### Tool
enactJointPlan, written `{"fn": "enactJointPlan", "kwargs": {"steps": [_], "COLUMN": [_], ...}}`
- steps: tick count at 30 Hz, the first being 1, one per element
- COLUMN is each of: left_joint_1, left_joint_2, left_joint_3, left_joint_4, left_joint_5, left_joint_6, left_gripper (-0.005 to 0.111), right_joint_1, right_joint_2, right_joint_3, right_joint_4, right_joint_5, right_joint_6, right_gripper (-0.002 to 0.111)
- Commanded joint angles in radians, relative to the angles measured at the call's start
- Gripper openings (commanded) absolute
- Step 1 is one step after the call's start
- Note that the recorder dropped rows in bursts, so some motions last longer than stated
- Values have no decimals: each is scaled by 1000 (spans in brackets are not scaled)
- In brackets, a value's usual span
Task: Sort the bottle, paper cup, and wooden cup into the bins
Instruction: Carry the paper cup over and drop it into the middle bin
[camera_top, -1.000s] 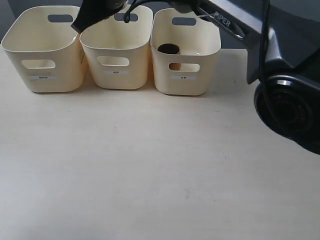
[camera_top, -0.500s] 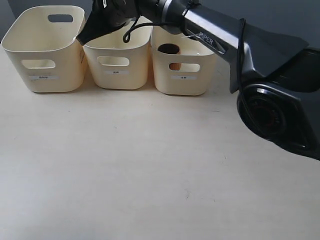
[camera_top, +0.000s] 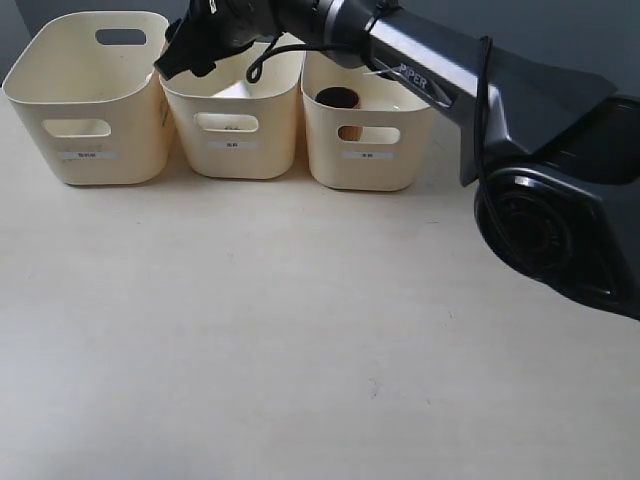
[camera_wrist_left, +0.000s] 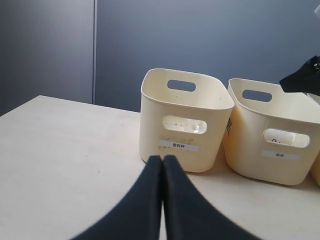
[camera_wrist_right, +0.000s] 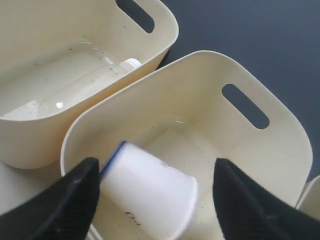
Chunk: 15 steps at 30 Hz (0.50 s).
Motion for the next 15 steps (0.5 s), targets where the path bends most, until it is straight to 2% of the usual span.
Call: {"fn": "enactJointPlan", "kwargs": {"steps": [1,12,15], "left_joint_1": [-4,-4,-4], "left_joint_2": [-4,-4,-4], "left_joint_3": [0,0,0], "left_joint_4": [5,26,28], "left_joint_5": [0,0,0], "left_joint_6": [-1,-1,-1], "left_gripper": [0,0,0], "right_joint_1": [-5,-5,-5], "right_joint_2": [-3,-21,-34], "right_joint_3": [-5,-5,-5], "right_joint_4": [-12,-12,-12], "right_joint_5": [-9,82,110], "right_joint_6": [7,7,5], "right_gripper": [62,62,58]}}
